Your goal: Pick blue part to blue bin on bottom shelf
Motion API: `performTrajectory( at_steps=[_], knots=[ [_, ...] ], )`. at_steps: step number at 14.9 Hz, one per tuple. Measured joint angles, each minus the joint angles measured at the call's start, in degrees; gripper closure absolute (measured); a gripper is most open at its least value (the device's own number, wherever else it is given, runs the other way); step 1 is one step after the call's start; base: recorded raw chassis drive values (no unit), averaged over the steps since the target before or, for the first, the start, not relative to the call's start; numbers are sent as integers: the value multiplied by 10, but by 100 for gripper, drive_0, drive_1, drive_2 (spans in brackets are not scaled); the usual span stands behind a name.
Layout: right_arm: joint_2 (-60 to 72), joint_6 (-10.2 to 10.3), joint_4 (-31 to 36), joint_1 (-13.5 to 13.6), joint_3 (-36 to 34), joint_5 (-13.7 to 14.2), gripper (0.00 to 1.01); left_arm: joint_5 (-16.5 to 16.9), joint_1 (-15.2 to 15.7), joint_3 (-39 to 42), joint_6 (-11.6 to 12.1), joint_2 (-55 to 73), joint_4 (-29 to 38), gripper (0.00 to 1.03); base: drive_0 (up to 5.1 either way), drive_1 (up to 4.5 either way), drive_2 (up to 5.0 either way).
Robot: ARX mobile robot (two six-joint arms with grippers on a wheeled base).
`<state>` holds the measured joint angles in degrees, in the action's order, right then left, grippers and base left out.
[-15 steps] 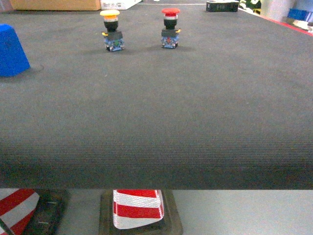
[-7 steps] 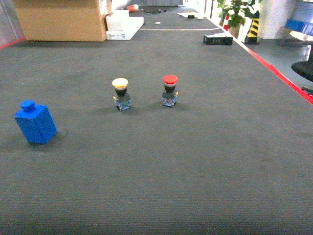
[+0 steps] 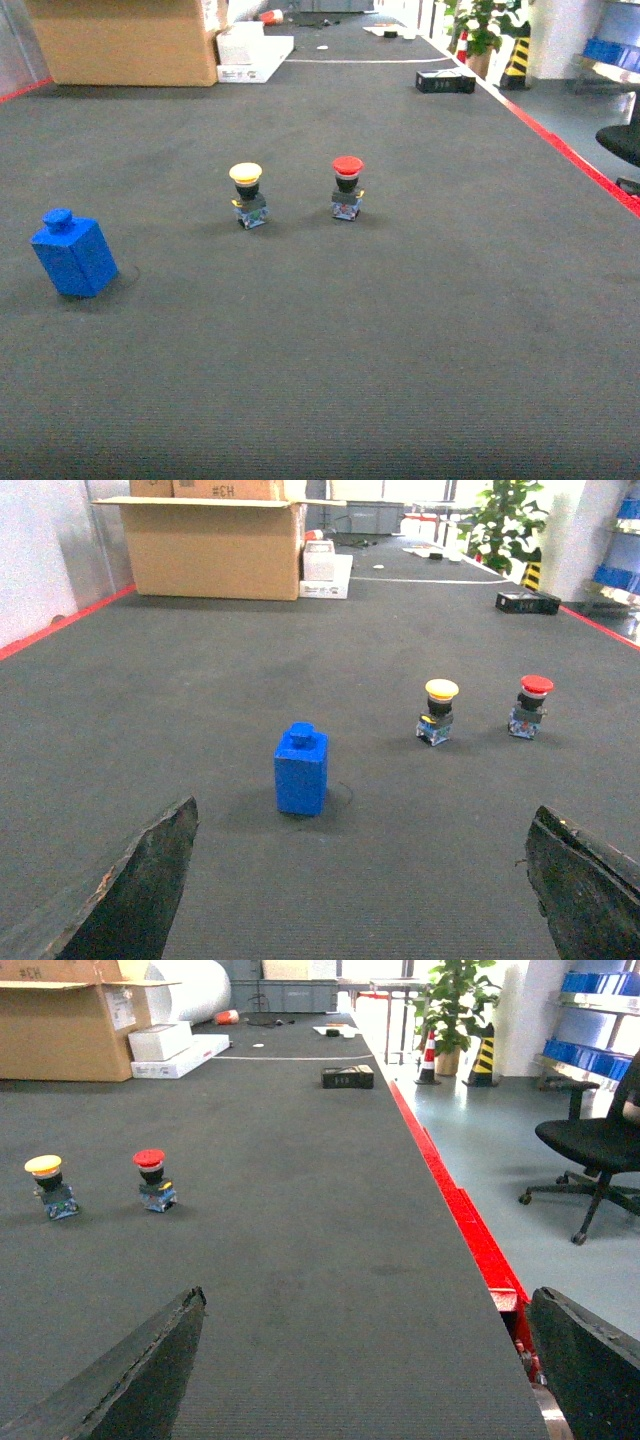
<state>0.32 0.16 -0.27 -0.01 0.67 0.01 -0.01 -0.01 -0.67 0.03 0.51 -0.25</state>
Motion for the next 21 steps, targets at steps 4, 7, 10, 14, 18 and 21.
performTrajectory(
  at_steps=[4, 7, 10, 14, 18, 21],
  knots=[
    [0, 0, 0, 0, 0, 0, 3, 0, 0, 0, 0, 0, 0, 5, 0, 0, 0],
    [0, 0, 0, 0, 0, 0, 3, -141, -66, -16, -33, 121, -4, 5, 0, 0, 0],
    [0, 0, 0, 0, 0, 0, 3, -117, -78, -23, -34, 301, 172, 5, 0, 0, 0],
    [0, 0, 0, 0, 0, 0, 3, -59, -25, -83, -43, 539, 359, 5, 0, 0, 0],
    [0, 0, 0, 0, 0, 0, 3, -23, 5, -156, -44, 725, 463, 5, 0, 0, 0],
    [0, 0, 0, 0, 0, 0, 3, 10, 29, -244, -33, 927, 495, 5, 0, 0, 0]
  ],
)
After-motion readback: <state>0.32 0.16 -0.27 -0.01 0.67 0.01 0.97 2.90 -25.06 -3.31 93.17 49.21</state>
